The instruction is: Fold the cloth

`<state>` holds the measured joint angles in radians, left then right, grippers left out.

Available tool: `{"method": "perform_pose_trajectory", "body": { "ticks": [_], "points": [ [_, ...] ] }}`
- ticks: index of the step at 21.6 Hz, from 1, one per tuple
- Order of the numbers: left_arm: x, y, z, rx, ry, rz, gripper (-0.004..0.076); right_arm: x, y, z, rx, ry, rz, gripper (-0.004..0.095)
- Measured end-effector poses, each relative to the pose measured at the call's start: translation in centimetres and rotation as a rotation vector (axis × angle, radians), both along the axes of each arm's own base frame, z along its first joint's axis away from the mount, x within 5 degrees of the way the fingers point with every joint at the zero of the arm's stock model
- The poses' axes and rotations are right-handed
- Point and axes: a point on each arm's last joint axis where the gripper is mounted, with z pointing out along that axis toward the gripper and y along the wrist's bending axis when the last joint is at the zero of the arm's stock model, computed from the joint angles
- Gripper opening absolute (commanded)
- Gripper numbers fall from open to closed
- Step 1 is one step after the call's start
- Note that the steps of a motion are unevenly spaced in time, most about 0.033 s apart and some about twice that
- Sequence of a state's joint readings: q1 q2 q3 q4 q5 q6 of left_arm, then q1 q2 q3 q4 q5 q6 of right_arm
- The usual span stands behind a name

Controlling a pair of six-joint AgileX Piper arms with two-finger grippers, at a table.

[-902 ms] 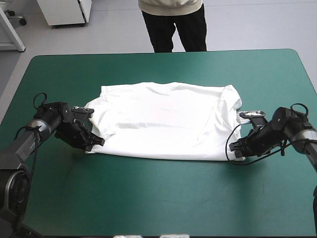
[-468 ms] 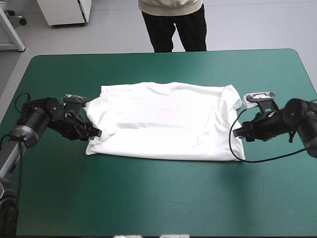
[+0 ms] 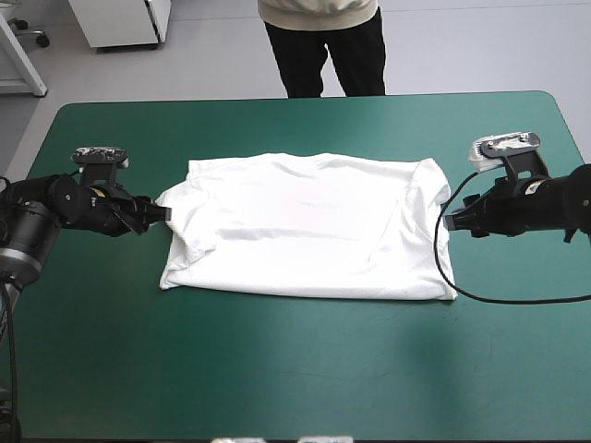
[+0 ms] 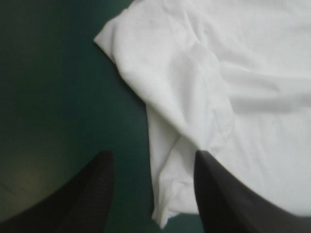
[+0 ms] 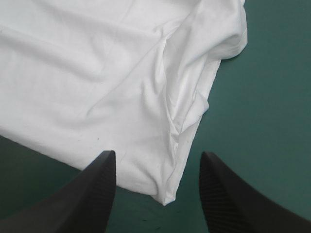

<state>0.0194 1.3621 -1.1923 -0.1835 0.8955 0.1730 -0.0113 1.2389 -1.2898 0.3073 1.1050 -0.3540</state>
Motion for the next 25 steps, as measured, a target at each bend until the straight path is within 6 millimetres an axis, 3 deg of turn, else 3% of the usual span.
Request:
{"method": "perform_pose_trajectory", "body": {
  "ticks": [6, 10, 12, 14, 20, 25],
  "points": [
    [0.7, 1.1, 0.1, -0.041, -0.047, 0.067, 0.0377, 0.3, 0.0, 0.8, 0.014, -0.038, -0.025, 0.0423],
    [1.4, 1.3, 0.2, -0.056, -0.108, 0.081, 0.037, 3.6, -0.1, -1.2, 0.02, 0.0, -0.048, 0.0422],
    [2.8, 1.5, -0.4, -0.066, -0.134, 0.107, 0.037, 5.1, -0.1, -2.7, 0.026, 0.052, -0.048, 0.0422],
    [5.9, 1.9, -2.5, -0.095, -0.127, 0.168, 0.037, 5.5, 0.0, -3.0, 0.037, 0.066, -0.047, 0.0422],
    [12.1, 2.5, -9.4, -0.143, 0.035, 0.214, 0.0367, 5.3, 0.1, -3.0, 0.054, 0.082, -0.04, 0.0418],
    [13.2, 2.5, -12.2, -0.148, 0.118, 0.214, 0.0363, 5.2, 0.2, -3.0, 0.057, 0.094, -0.036, 0.0418]
  ]
}}
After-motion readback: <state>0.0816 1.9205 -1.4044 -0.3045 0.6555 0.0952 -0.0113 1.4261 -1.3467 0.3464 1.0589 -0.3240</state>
